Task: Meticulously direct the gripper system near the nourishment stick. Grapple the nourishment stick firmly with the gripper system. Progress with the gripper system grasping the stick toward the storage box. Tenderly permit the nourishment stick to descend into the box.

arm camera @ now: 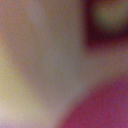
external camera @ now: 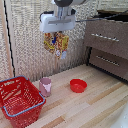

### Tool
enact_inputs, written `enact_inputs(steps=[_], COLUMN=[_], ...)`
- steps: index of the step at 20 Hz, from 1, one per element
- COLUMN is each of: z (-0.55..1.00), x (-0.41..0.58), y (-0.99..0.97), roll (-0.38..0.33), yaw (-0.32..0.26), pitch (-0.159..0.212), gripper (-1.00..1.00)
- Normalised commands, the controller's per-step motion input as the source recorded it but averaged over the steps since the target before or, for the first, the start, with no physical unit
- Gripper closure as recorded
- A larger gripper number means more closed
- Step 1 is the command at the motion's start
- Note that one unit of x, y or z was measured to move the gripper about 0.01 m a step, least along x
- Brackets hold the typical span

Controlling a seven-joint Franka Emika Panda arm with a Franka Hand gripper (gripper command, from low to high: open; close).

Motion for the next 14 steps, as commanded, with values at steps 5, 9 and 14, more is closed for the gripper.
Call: enact_inputs(steps=[5, 9, 14], z=[0.36, 0.33, 0.26], x=[0.003, 0.076, 0.133], y=[0.9, 0.89, 0.88], roll=[-0.005, 0.0, 0.001], yaw=[-0.001, 0.0, 0.0], pitch=[0.054, 0.108, 0.152], gripper=[1.0, 1.0, 1.0])
